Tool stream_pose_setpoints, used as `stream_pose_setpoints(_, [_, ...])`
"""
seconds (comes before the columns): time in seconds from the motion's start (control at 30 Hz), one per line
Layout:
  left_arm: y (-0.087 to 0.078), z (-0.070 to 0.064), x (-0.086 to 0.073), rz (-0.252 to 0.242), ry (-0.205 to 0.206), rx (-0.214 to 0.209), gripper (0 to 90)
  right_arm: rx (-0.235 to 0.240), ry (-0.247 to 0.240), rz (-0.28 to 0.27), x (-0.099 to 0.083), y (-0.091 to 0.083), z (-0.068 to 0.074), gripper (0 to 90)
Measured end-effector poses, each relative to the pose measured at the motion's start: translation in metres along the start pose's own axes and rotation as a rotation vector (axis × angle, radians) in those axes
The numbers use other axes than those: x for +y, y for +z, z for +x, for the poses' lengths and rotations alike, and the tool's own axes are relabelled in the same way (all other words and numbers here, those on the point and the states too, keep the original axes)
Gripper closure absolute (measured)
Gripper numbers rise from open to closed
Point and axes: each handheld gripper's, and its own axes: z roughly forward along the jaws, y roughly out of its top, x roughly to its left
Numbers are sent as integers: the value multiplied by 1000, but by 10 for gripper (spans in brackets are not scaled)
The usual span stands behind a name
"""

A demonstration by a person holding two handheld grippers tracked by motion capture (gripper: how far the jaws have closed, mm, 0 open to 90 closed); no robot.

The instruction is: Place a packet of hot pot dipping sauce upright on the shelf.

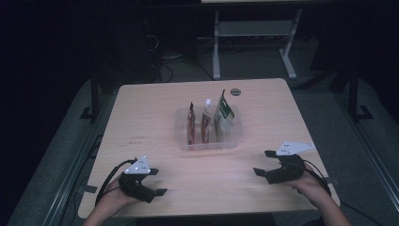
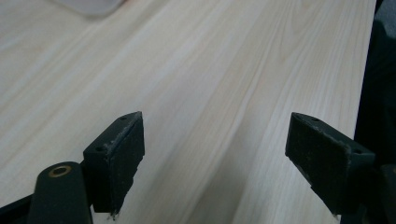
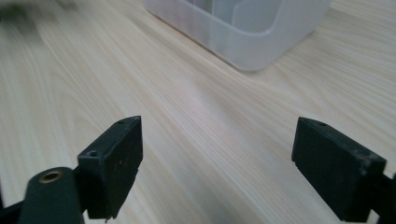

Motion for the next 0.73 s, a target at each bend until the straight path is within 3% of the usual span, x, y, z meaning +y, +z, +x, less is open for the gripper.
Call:
stream_pose_setpoints(0.2, [5,4,-2,21,2,-10,193,-32,-30,5,-2,5,-3,145])
stream_pose_setpoints(0.33, [8,3,-1,45,17,-14,193,-25,-47,13,-3,7,-3,144])
stream_pose_setpoints(0.73, [10,4,0,36,19,-11,193,-19,-51,1,-3,7,-2,143])
